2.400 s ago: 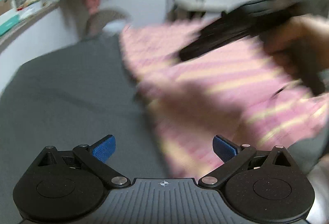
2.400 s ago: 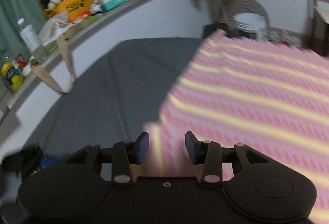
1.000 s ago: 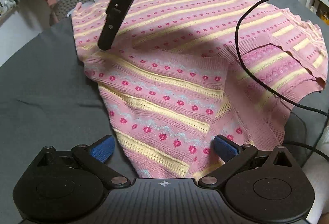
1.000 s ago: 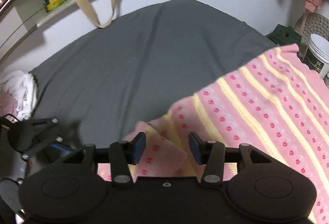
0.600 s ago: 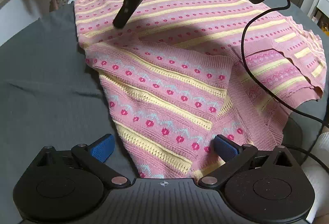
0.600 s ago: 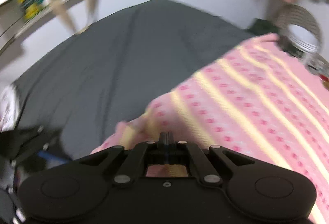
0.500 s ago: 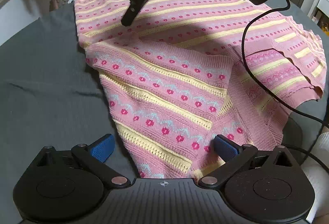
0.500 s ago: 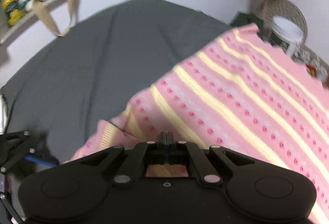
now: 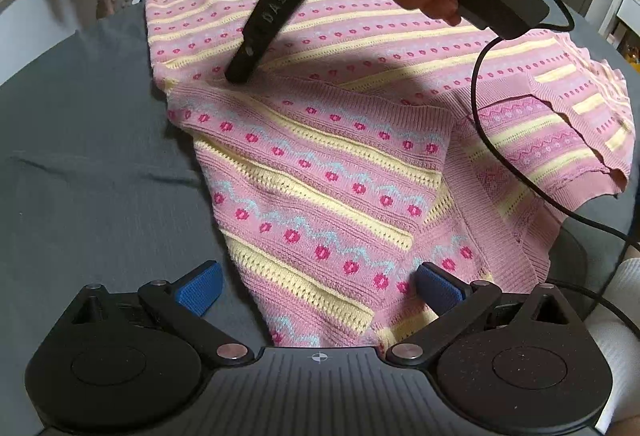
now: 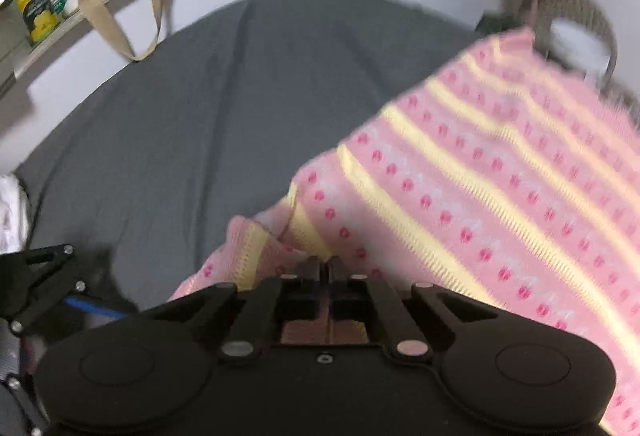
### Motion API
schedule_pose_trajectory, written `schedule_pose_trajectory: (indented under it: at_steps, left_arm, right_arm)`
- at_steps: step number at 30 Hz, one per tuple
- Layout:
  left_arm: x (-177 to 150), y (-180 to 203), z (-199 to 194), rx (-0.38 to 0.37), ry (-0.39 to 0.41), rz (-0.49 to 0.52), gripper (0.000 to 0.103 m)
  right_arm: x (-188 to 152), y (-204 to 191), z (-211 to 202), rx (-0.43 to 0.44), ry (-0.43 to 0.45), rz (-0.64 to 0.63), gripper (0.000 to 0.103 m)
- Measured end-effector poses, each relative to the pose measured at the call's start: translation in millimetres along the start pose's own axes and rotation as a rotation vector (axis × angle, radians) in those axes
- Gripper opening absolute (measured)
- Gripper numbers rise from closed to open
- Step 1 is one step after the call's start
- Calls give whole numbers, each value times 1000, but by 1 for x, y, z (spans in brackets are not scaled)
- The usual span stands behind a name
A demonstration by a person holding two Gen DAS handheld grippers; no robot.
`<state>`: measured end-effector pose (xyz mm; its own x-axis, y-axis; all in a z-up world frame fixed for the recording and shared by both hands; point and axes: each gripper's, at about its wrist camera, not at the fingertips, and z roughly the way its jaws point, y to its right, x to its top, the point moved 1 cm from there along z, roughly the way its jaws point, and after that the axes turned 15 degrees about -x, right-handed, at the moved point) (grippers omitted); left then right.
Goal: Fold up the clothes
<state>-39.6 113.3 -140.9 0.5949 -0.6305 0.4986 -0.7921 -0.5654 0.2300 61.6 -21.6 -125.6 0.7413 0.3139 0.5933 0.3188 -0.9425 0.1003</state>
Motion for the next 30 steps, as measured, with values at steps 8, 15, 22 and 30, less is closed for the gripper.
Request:
schedule_pose_trajectory:
  at_steps: [8,15,22,30]
  left_arm:
    - [0,0,1,-3,-1,-2,103]
    - [-3,-20,-28,-88,113,-115,103]
    - [-3,-48,-38,-1,197,-310,103]
    - [-9,-50,-38,125,234,-331,103]
  right_arm:
    - [-10,7,5,-92,-61,129,15]
    - [-34,11,-57,-38,19,140,45]
    - [-119,-24,-81,1,-106,-121,43]
    - [-163,22,-171,-86,27,90,46]
